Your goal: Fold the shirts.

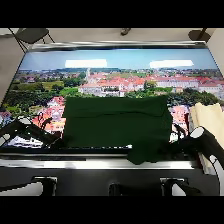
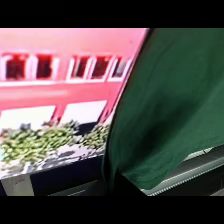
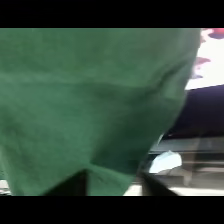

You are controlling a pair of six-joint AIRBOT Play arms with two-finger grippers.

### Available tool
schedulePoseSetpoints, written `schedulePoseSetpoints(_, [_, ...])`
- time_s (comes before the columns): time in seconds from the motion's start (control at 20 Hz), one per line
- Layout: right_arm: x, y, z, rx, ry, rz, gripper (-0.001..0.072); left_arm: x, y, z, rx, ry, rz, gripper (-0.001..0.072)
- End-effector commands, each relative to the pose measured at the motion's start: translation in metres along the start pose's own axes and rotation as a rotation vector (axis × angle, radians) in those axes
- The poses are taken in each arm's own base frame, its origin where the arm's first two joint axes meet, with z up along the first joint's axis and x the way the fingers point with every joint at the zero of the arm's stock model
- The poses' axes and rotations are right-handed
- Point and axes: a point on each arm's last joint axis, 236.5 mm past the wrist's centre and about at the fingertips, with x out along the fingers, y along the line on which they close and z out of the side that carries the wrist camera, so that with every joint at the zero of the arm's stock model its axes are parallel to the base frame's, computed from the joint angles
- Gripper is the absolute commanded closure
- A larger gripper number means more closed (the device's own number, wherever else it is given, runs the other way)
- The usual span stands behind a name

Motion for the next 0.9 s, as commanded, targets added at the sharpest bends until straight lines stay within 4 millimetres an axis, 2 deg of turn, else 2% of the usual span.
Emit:
schedulePoseSetpoints(0.0, [0.006,0.0,0.024,0.043,-0.116,0.016,0.0584,-0.001,0.003,0.011,0.002,-0.049,0.013,0.0672])
schedulePoseSetpoints(0.05, [0.005,0.0,0.028,0.067,-0.132,0.015,0.0665,-0.001,0.003,0.011,0.013,-0.049,0.013,0.0672])
schedulePoseSetpoints(0.25, [0.003,0.005,0.02,0.019,-0.104,0.032,0.067,-0.003,0.0,0.013,0.039,-0.055,0.006,0.0673])
schedulePoseSetpoints(0.35, [-0.016,0.015,0.036,-0.027,-0.18,0.04,0.0671,-0.022,-0.021,0.024,0.134,-0.113,-0.038,0.0674])
schedulePoseSetpoints(0.45, [-0.051,0.032,0.056,-0.084,-0.258,0.05,0.0671,-0.056,-0.042,0.044,0.172,-0.227,-0.043,0.0674])
schedulePoseSetpoints(0.65, [-0.124,0.066,0.118,-0.138,-0.43,0.068,0.0671,-0.12,-0.086,0.091,0.24,-0.417,-0.016,0.0676])
schedulePoseSetpoints(0.75, [-0.148,0.08,0.16,-0.121,-0.502,0.097,0.0671,-0.141,-0.106,0.121,0.254,-0.484,-0.013,0.0676])
schedulePoseSetpoints(0.85, [-0.162,0.102,0.201,-0.113,-0.555,0.165,0.0671,-0.153,-0.118,0.151,0.239,-0.507,-0.023,0.0676])
